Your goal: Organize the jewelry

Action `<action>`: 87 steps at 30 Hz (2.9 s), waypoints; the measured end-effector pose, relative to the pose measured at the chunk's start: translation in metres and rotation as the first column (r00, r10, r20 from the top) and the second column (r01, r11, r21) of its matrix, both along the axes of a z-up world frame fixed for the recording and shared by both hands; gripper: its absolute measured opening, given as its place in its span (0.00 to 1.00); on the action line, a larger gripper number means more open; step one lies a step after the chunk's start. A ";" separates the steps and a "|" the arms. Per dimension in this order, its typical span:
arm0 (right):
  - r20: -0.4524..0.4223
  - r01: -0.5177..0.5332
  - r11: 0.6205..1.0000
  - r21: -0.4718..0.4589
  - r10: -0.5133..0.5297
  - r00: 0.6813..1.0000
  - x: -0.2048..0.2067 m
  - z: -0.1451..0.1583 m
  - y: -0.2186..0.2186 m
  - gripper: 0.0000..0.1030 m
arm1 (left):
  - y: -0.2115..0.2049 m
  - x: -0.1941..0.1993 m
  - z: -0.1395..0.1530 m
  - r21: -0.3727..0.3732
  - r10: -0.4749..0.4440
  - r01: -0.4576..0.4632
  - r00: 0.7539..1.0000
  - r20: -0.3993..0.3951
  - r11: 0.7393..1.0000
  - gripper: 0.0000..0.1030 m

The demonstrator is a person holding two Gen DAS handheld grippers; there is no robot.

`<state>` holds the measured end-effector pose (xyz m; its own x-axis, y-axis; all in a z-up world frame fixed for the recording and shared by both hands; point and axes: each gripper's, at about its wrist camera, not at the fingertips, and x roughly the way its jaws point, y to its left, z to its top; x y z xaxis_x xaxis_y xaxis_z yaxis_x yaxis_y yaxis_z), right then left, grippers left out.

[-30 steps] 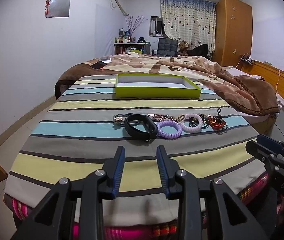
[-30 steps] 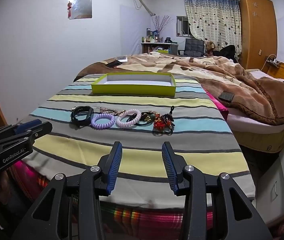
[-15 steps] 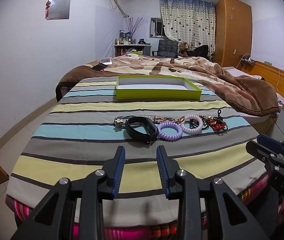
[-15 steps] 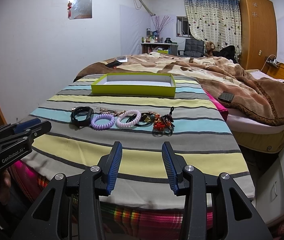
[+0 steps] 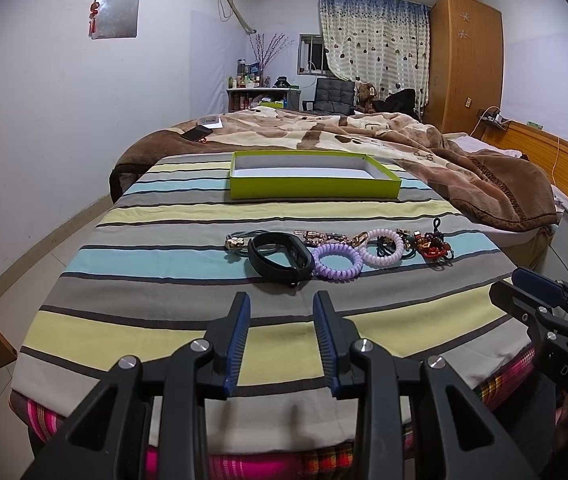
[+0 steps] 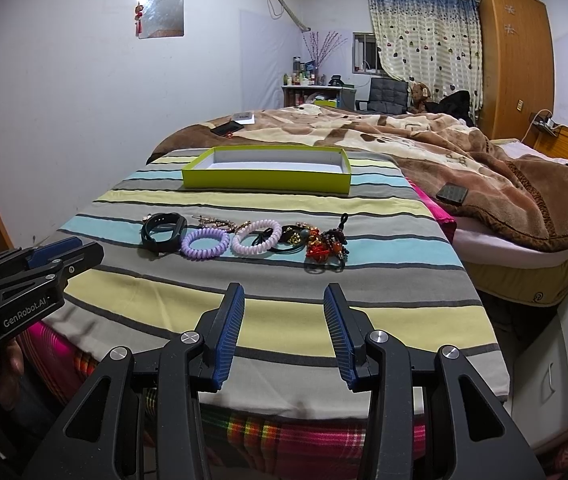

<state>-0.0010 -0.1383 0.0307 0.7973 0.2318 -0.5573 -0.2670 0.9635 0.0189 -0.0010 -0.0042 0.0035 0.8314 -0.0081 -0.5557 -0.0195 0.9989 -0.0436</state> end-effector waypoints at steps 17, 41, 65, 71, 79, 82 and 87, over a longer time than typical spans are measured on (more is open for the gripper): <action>-0.003 0.002 1.000 0.000 -0.002 1.000 0.001 0.001 -0.001 0.41 | -0.004 -0.001 0.000 0.003 -0.001 0.001 1.000 0.003 1.000 0.33; -0.008 -0.001 1.000 -0.001 0.001 1.000 0.003 -0.002 -0.002 0.41 | 0.000 0.004 -0.004 -0.009 -0.006 0.006 1.000 -0.022 1.000 0.33; -0.107 0.054 0.998 0.016 -0.052 0.993 0.079 -0.010 -0.021 0.41 | 0.024 0.081 -0.018 -0.061 0.032 -0.044 0.984 -0.176 0.997 0.39; -0.181 0.078 0.996 0.047 -0.068 0.981 0.108 -0.018 -0.030 0.41 | 0.029 0.095 -0.020 -0.073 0.037 -0.052 0.979 -0.203 0.996 0.39; -0.276 0.074 0.994 0.086 -0.048 0.960 0.135 -0.031 -0.031 0.41 | 0.030 0.114 -0.028 -0.088 0.038 -0.062 0.967 -0.252 0.994 0.39; -0.296 0.074 0.992 0.105 -0.040 0.954 0.141 -0.031 -0.032 0.27 | 0.030 0.117 -0.031 -0.092 0.038 -0.064 0.964 -0.262 0.994 0.39; -0.310 0.078 0.989 0.129 -0.035 0.950 0.145 -0.032 -0.036 0.12 | 0.030 0.119 -0.032 -0.080 0.039 -0.063 0.964 -0.264 0.995 0.36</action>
